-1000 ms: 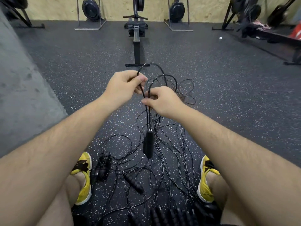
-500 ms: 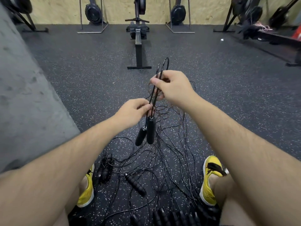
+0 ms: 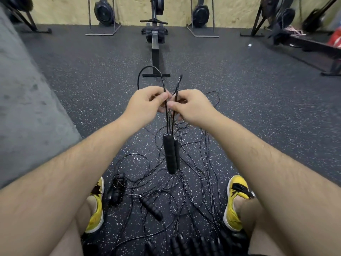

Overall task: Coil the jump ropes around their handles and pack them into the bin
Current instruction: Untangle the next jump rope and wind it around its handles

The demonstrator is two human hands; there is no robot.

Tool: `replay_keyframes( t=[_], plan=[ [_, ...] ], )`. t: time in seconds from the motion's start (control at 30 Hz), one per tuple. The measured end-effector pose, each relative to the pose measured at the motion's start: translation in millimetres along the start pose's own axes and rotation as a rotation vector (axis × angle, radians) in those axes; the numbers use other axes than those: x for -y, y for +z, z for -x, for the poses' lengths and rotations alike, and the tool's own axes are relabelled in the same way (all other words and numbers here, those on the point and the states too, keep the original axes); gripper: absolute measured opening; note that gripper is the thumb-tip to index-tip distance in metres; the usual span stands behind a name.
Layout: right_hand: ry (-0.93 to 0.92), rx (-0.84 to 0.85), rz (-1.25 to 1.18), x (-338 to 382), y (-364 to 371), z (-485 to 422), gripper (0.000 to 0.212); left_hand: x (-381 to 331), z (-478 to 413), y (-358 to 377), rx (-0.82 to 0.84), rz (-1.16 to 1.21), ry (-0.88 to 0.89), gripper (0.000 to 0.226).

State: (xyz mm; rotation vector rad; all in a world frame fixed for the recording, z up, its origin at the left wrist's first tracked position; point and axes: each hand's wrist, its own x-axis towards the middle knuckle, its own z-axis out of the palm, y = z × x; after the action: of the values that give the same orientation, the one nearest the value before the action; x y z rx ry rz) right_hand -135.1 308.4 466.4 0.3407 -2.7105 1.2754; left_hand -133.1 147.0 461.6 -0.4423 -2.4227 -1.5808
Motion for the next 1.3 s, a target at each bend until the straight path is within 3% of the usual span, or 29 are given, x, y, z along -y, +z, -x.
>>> replay_keyframes(
  t=[0.2, 0.43, 0.5, 0.67, 0.77, 0.87, 0.93, 1.03, 1.2, 1.3],
  plan=[
    [0.016, -0.003, -0.041, 2.6, 2.1, -0.4, 0.017, 5.8, 4.1, -0.9, 0.038, 0.11, -0.057, 0.022],
    [-0.012, 0.021, -0.029, 5.8, 2.3, -0.3, 0.012, 0.9, 8.5, -5.7, 0.213, 0.258, -0.134, 0.032],
    [-0.025, 0.019, -0.061, 8.6, -1.2, -0.3, 0.011, 5.1, 7.9, -6.8, 0.274, 0.163, -0.13, 0.038],
    [-0.054, -0.021, -0.135, 17.6, -11.6, 4.2, 0.008, 20.0, 19.4, 14.4, 0.48, -0.04, -0.155, 0.019],
    [-0.03, -0.032, -0.252, 14.9, -12.5, 4.9, 0.013, 19.3, 20.5, 25.2, 0.423, -0.016, -0.169, 0.017],
    [0.03, -0.011, -0.132, 3.3, -14.5, 4.2, 0.026, 9.9, 14.3, 21.8, 0.293, 0.067, -0.178, 0.019],
    [0.106, 0.167, -0.062, -4.5, -16.2, 10.6, 0.029, 3.1, 7.8, 13.6, 0.211, 0.061, -0.149, 0.02],
    [0.189, 0.442, -0.006, -14.6, -10.0, 24.9, 0.059, 1.1, -0.6, 2.0, 0.133, 0.113, -0.188, 0.02],
    [0.155, 0.41, 0.076, -26.1, 8.3, 31.5, 0.072, -2.2, -1.2, -4.3, 0.132, 0.292, -0.258, 0.022],
    [0.151, 0.432, 0.048, -30.7, 19.5, 33.9, 0.058, -8.0, 1.3, -5.8, 0.14, 0.351, -0.273, 0.023]
  ],
)
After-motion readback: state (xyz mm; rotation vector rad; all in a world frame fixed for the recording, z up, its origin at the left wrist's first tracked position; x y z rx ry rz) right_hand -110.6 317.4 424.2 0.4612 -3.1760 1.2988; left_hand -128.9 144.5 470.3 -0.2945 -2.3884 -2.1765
